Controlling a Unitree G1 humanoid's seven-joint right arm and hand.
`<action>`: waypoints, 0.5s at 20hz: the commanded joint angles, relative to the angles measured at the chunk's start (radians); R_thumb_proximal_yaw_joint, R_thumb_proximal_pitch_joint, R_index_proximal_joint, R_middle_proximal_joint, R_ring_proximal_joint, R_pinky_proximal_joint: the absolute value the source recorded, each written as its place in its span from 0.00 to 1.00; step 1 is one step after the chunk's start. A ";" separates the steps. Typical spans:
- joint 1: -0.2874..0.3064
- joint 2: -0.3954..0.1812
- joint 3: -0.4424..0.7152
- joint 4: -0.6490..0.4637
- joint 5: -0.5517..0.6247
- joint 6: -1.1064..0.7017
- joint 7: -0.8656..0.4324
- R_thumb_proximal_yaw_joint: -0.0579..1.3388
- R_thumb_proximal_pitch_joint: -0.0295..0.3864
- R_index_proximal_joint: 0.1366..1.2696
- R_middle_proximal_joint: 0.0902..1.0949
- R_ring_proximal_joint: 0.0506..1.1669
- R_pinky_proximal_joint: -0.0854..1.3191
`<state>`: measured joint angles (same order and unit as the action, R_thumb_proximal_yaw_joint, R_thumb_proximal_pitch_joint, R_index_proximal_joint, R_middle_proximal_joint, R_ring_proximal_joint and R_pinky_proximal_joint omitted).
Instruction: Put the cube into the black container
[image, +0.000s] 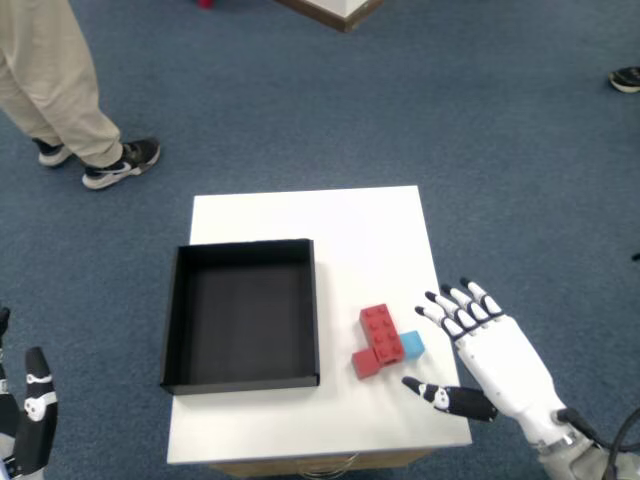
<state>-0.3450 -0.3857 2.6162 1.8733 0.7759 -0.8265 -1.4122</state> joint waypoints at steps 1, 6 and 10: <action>-0.058 -0.022 -0.003 0.004 0.017 0.030 -0.023 0.25 0.04 0.16 0.11 0.14 0.14; -0.104 -0.020 -0.016 -0.043 0.024 0.043 0.006 0.25 0.04 0.15 0.10 0.13 0.14; -0.105 -0.032 -0.034 -0.097 0.032 0.054 0.040 0.25 0.05 0.15 0.10 0.13 0.14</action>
<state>-0.4125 -0.3863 2.5996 1.7583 0.7768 -0.7904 -1.3572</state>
